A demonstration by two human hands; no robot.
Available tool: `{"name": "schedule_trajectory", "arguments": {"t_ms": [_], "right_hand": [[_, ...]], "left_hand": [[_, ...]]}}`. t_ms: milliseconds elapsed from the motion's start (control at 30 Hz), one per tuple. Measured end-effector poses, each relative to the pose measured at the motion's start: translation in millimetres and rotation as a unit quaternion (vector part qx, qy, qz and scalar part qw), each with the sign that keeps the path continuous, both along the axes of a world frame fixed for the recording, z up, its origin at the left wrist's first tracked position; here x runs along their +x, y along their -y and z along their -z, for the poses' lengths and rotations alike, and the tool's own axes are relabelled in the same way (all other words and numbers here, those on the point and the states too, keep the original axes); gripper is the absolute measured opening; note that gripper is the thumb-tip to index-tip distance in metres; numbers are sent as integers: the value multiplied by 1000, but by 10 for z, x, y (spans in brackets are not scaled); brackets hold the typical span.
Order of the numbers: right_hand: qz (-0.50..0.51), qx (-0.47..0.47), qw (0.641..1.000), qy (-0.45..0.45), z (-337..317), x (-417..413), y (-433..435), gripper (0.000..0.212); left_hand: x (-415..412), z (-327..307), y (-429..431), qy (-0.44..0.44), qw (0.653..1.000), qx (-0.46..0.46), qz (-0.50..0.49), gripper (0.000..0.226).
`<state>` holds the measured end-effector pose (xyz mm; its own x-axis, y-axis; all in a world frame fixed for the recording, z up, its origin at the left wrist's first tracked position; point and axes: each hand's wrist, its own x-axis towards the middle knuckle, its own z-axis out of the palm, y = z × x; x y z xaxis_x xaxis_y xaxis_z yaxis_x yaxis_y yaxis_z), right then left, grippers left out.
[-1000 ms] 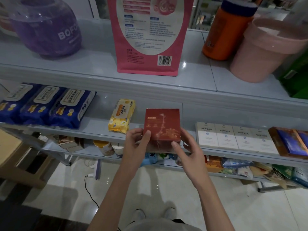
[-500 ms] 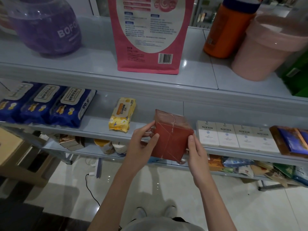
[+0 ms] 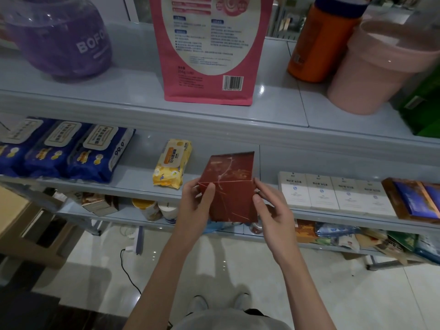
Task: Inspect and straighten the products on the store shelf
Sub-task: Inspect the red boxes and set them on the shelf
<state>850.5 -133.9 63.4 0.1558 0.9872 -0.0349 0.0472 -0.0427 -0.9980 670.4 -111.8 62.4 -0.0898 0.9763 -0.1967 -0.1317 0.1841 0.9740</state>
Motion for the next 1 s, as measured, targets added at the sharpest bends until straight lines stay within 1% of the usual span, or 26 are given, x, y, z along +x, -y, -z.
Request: {"name": "schedule_trajectory", "arguments": {"t_ms": [100,233,267,333,400,500,567,633,700,767,833,867,933,967,1000], "right_hand": [[-10,2,1000,8,-18,-6,10,35],[21,2,1000,4,-74,-21,8,34],[29,-4,1000,9,-76,-21,6,37],[33,-16,999,32,-56,-14,-5,51],[33,-18,998,51,-39,-8,-9,59],[30,-20,998,43,-23,-1,-7,56],[24,-20,999,44,-14,2,-7,49],[21,-22,998,52,5,10,-16,46],[17,-22,999,43,4,4,-15,44],[20,-21,1000,9,-6,-5,-9,35],[32,-28,999,-34,-18,-2,1,23],[35,-32,998,-49,-32,-6,9,25],[35,-41,997,-47,-56,-17,12,43],[36,-42,998,-38,-60,-22,6,48],[36,-39,998,-29,-69,-26,0,49]], "left_hand": [[-19,16,-1,-10,1000,3,-19,50],[-38,-8,-21,-13,1000,14,-16,31],[-44,-18,-19,-20,1000,16,-5,32],[-68,-12,-20,-44,998,20,32,48],[-86,5,-19,-75,994,31,67,57],[-86,38,-20,-118,989,49,70,62],[-82,37,-14,-128,989,54,58,58],[-69,23,-15,-101,993,47,47,51],[-49,-20,-4,-62,997,30,34,51],[-45,-44,4,-28,999,8,24,55],[-62,-59,22,-4,1000,-2,22,52],[-70,-62,31,2,1000,-1,23,52],[-75,-70,39,2,1000,0,20,53],[-69,-71,36,1,1000,0,17,52],[-62,-74,32,-3,1000,0,16,50]]}}
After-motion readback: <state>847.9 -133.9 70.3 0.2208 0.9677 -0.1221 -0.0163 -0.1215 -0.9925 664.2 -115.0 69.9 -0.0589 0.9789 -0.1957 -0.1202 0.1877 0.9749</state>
